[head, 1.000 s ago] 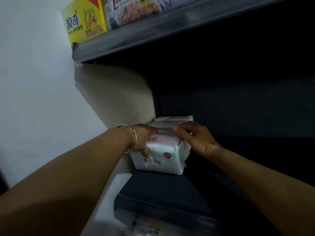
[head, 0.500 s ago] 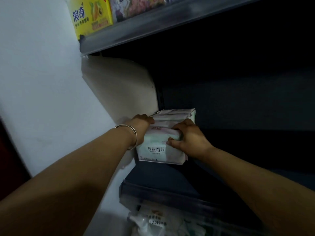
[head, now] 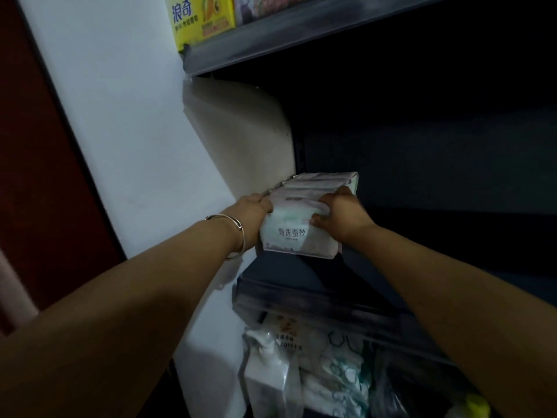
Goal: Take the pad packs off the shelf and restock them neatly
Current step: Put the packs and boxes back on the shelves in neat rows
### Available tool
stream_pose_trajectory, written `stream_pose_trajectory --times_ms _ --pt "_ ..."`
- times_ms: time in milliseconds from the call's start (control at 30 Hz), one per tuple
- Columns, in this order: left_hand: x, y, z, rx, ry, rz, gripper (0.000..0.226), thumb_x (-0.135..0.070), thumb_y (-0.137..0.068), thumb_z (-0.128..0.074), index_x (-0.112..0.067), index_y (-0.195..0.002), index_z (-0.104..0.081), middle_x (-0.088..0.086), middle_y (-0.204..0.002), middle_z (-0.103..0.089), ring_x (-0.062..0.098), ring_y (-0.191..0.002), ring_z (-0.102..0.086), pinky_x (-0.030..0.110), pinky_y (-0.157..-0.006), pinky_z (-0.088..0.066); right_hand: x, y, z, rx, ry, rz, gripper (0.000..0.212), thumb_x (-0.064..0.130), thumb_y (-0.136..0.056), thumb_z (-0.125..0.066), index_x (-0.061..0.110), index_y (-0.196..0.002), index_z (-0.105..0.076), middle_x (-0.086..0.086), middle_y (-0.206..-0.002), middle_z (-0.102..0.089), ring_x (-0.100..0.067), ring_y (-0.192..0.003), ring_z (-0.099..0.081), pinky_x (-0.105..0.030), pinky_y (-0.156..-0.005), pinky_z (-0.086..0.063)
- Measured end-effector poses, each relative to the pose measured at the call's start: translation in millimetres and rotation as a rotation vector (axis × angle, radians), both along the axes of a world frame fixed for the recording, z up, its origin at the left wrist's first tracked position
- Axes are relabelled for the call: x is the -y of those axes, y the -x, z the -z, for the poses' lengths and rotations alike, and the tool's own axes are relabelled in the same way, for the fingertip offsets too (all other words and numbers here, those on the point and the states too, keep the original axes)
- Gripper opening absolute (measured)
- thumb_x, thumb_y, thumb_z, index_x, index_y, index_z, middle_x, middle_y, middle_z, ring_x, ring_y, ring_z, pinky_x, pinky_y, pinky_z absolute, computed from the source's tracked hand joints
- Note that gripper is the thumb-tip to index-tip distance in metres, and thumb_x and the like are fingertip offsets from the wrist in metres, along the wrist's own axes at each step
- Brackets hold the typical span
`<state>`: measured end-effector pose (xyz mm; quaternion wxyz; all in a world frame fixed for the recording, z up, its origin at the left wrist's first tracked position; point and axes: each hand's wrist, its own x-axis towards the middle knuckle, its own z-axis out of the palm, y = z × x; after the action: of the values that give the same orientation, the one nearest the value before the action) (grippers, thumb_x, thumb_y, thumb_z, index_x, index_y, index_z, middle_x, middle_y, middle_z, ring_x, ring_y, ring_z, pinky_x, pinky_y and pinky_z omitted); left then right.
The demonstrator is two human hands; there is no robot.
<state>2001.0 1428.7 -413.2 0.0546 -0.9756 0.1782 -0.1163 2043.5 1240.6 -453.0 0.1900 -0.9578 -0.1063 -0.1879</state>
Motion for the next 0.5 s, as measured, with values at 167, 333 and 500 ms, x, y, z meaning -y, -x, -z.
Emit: stream_pose_trajectory --times_ms 167,333,500 --pt "2.6 21.7 11.3 -0.045 0.058 0.016 0.056 0.0 -0.084 -0.057 -0.009 -0.136 -0.04 0.012 -0.144 -0.034 0.026 -0.131 -0.036 0.024 -0.105 -0.028 13.1 12.8 -5.1 -0.043 0.046 0.09 0.053 0.041 -0.088 -0.057 0.01 -0.131 -0.051 -0.02 -0.137 -0.041 -0.036 -0.122 -0.042 -0.035 -0.1 -0.038" --pt "9.6 55.1 26.8 -0.023 0.123 0.048 0.046 0.004 -0.083 -0.054 -0.005 -0.128 -0.05 0.016 -0.135 -0.043 0.031 -0.123 -0.045 0.027 -0.099 -0.034 4.6 68.0 -7.9 0.068 0.041 0.079 0.06 0.043 -0.088 -0.058 0.015 -0.138 -0.042 -0.016 -0.147 -0.029 -0.037 -0.133 -0.027 -0.042 -0.108 -0.026" --pt "4.2 104.1 83.2 -0.058 0.176 0.065 0.03 0.0 -0.079 -0.058 -0.004 -0.109 -0.058 0.016 -0.117 -0.052 0.032 -0.105 -0.052 0.031 -0.089 -0.039 -24.2 145.8 49.5 0.237 -0.093 -0.203 0.036 0.016 -0.086 -0.062 0.002 -0.119 -0.057 -0.018 -0.123 -0.049 -0.034 -0.117 -0.043 -0.033 -0.095 -0.034"
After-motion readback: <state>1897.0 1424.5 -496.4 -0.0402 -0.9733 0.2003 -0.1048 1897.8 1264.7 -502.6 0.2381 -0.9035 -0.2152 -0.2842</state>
